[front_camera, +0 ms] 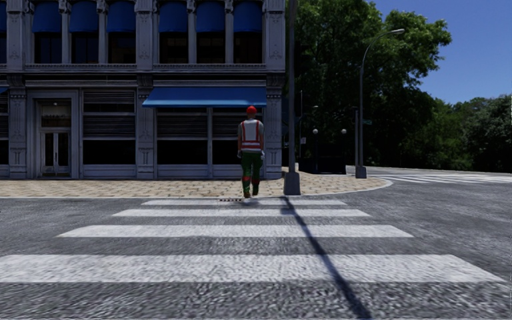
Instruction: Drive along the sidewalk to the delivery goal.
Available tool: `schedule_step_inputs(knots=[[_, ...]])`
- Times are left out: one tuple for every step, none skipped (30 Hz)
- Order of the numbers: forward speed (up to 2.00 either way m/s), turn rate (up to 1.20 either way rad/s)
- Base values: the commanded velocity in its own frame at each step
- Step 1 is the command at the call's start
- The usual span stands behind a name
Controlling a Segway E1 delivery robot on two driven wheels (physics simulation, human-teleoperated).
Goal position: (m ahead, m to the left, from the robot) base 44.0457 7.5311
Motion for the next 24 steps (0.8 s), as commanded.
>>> schedule_step_inputs(knots=[[2.0, 0.0], [2.0, 0.0], [2.0, 0.0], [2.0, 0.0], [2.0, 0.0], [2.0, 0.0], [2.0, 0.0], [2.0, 0.0], [2.0, 0.0], [2.0, 0.0], [2.0, 0.0], [2.0, 0.0], [2.0, 0.0], [2.0, 0.0], [2.0, 0.0], [2.0, 0.0], [2.0, 0.0], [2.0, 0.0], [2.0, 0.0], [2.0, 0.0], [2.0, 0.0], [2.0, 0.0], [2.0, 0.0], [2.0, 0.0]])
